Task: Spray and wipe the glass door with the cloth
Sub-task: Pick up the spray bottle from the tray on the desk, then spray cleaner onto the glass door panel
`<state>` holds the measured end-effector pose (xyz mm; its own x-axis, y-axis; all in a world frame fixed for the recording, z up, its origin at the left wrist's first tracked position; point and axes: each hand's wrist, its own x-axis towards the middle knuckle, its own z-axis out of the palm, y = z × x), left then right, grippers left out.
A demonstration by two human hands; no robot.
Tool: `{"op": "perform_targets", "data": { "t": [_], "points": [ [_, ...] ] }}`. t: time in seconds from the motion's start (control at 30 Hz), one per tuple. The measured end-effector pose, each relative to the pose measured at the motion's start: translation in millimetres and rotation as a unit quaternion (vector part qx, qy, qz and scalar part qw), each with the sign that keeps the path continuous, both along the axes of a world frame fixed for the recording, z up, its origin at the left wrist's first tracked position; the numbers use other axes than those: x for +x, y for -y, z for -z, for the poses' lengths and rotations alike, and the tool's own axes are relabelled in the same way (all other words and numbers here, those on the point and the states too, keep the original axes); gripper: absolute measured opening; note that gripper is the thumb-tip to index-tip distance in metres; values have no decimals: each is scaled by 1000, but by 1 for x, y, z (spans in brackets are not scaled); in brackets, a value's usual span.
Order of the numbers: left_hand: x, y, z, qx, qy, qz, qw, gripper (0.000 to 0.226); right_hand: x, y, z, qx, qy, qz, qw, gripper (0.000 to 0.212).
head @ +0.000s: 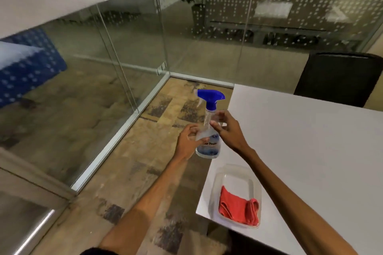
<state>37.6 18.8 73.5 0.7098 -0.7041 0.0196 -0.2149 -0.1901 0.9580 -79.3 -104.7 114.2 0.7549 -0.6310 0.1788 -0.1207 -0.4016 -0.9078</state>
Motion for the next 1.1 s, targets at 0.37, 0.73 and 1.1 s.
{"op": "perform_targets", "data": {
  "t": [0.37, 0.73, 1.1],
  "points": [
    [84, -120, -18, -13, 84, -186, 979, 92, 133, -116, -39, -3, 55, -78, 995, 27],
    [157, -303, -39, -17, 94, -298, 950, 92, 254, -288, -51, 26, 77, -170, 982, 36],
    [215, -486, -52, -35, 127, -430, 893, 90, 352, -463, -65, 27, 72, -319, 945, 40]
  ]
}}
